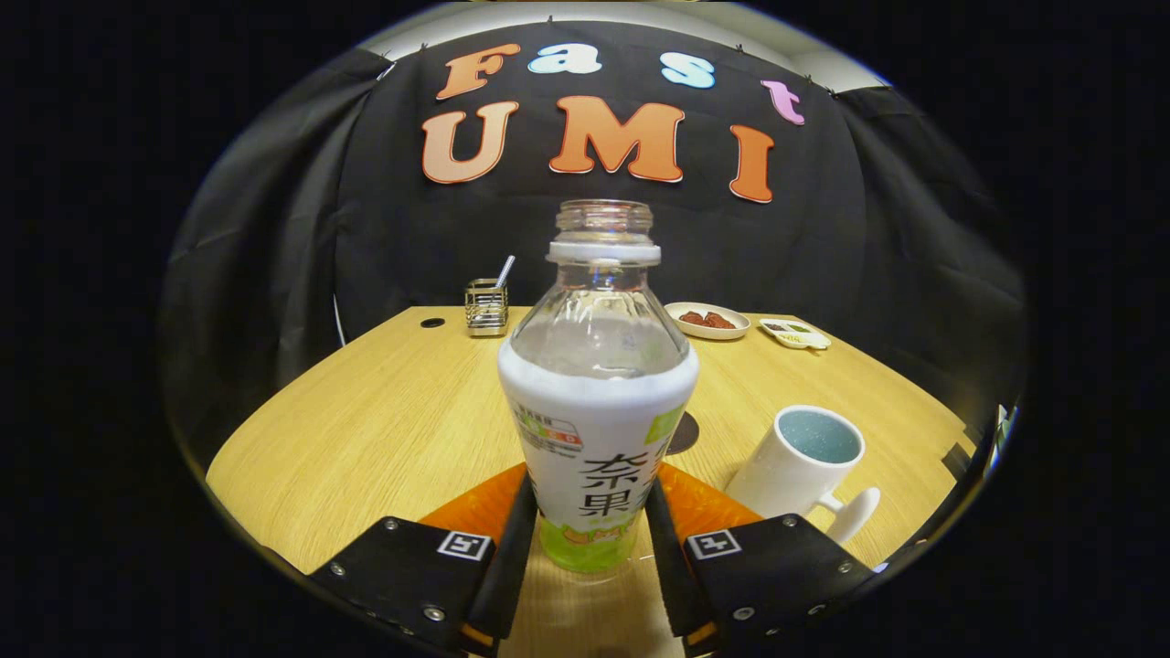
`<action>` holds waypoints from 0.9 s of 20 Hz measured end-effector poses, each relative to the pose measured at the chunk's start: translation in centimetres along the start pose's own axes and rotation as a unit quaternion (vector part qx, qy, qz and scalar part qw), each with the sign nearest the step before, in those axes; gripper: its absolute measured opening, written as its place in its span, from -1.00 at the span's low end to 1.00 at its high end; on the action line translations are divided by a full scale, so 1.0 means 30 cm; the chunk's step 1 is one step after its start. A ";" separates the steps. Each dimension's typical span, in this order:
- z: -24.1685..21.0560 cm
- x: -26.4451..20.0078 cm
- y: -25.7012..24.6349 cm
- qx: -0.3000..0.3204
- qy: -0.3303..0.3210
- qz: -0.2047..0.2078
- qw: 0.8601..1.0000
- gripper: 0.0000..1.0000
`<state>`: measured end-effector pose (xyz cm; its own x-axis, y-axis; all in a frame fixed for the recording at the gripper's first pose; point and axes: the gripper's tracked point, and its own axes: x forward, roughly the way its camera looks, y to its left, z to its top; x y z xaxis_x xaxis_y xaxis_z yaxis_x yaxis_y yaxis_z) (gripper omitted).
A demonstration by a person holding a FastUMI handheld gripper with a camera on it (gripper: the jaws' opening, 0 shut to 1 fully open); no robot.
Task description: Take the bottle from table, then pour the juice into the cup, finally place the bottle on the coaster
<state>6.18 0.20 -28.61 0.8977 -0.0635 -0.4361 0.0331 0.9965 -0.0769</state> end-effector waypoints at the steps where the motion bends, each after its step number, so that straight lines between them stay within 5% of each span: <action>1: 0.000 -0.003 -0.001 0.001 0.001 -0.002 1.000 0.20; 7: 0.015 -0.040 0.023 0.012 0.015 -0.005 1.000 0.15; 18: 0.166 -0.129 0.068 0.186 -0.012 0.056 0.981 0.15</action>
<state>4.97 2.76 -22.61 0.9148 0.0440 -0.4014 0.0883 0.9482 0.3052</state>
